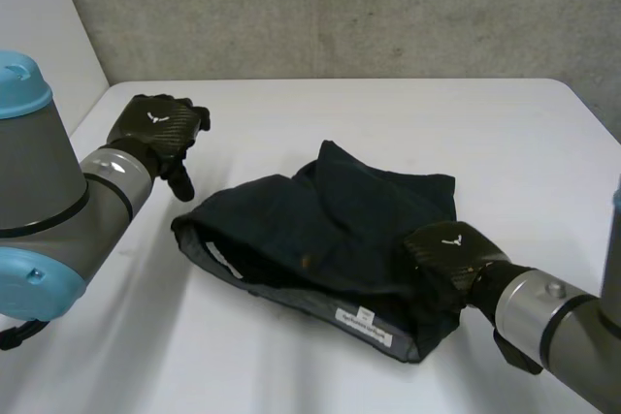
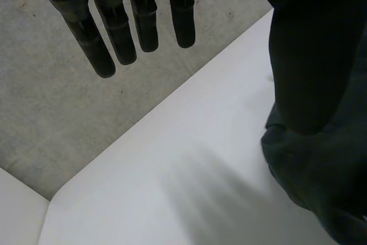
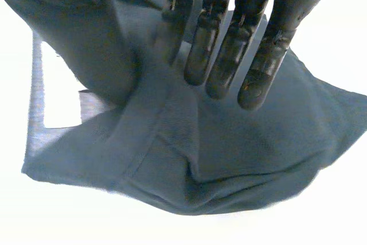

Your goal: Fold the shorts.

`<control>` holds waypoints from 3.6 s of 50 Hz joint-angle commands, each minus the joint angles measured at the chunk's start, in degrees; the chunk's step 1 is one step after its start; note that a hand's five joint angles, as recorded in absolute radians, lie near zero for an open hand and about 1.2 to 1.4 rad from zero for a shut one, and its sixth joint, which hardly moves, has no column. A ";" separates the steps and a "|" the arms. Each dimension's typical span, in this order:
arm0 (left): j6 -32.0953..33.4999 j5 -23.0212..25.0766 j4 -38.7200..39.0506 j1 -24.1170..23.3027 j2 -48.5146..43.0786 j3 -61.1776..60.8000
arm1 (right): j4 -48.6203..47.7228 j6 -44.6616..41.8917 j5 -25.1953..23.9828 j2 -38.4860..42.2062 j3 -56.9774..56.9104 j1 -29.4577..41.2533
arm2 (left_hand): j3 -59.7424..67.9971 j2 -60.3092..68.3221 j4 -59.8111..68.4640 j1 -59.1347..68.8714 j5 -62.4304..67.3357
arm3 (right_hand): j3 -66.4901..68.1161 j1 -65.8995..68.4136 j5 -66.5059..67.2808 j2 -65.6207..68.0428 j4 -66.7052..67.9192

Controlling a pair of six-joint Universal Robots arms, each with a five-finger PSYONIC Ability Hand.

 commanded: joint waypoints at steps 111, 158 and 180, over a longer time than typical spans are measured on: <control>-17.67 8.96 9.96 -15.36 -23.66 9.50 | -3.13 -20.71 27.19 -4.22 -18.42 20.39 | 10.30 10.50 10.59 9.93 11.17 | 24.14 32.21 25.08 22.81 23.99; -17.58 1.14 9.51 -9.13 -14.97 1.95 | -14.73 -0.14 31.58 14.50 -4.61 18.89 | 11.67 11.88 11.97 11.31 12.54 | 18.92 26.99 19.86 17.59 18.77; -23.99 0.87 6.70 -11.67 -13.57 0.81 | -6.56 -18.07 24.46 -0.70 -23.94 17.22 | 7.30 7.51 7.60 6.93 8.17 | 24.14 32.21 25.08 22.81 23.99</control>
